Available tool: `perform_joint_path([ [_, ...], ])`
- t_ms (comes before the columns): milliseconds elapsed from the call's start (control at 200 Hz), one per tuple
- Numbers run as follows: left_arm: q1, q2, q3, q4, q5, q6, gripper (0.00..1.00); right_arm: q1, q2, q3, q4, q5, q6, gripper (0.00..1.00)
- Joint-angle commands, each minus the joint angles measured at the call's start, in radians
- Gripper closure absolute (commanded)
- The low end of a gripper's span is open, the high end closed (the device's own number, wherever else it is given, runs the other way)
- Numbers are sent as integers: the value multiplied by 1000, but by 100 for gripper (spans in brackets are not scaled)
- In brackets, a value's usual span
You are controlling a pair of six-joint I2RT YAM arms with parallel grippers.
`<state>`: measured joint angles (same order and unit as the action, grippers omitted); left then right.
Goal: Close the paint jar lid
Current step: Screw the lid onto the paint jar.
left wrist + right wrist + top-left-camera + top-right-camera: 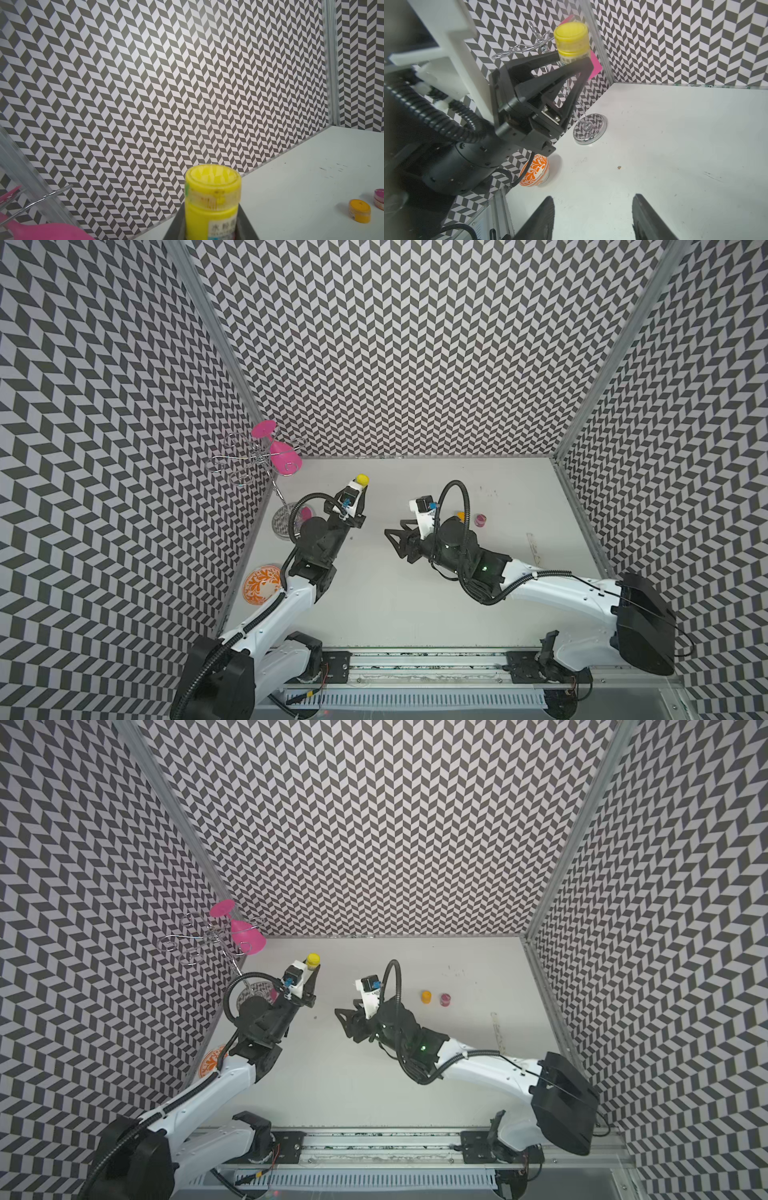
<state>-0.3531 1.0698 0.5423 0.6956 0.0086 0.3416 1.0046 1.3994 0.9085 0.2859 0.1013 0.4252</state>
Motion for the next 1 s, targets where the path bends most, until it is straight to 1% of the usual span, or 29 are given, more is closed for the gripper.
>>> perform_joint_path([
  [0, -1, 12, 43, 15, 12, -19, 75, -6, -63, -43, 15, 54, -7, 40],
  [80, 4, 25, 62, -13, 93, -43, 75, -12, -101, -93, 45, 74, -31, 40],
  [205, 12, 50, 74, -6, 285, -83, 75, -59, -170, -130, 64, 69, -88, 39],
  [290, 19, 80, 93, -2, 496, -101, 74, -117, -214, -140, 75, 14, -146, 38],
  [431, 17, 175, 159, -18, 918, -140, 74, -213, -271, -154, 130, -138, -266, 37],
  [481, 13, 204, 177, -14, 1022, -165, 75, -248, -287, -166, 169, -227, -310, 35],
  [511, 10, 215, 182, -7, 1065, -175, 75, -266, -292, -173, 196, -285, -335, 34],
  [576, -1, 226, 188, -11, 1115, -177, 74, -293, -289, -174, 228, -415, -391, 33],
  [591, -3, 227, 189, -16, 1116, -175, 74, -295, -286, -174, 232, -435, -402, 33],
  [606, -6, 228, 191, -25, 1141, -170, 74, -296, -284, -173, 236, -451, -412, 33],
  [686, -19, 231, 206, -88, 1148, -127, 74, -297, -270, -165, 250, -552, -455, 33],
  [901, -27, 238, 212, -105, 1153, -116, 74, -296, -193, -118, 243, -665, -478, 33],
  [996, -27, 237, 214, -105, 1155, -115, 74, -296, -159, -103, 249, -689, -479, 33],
])
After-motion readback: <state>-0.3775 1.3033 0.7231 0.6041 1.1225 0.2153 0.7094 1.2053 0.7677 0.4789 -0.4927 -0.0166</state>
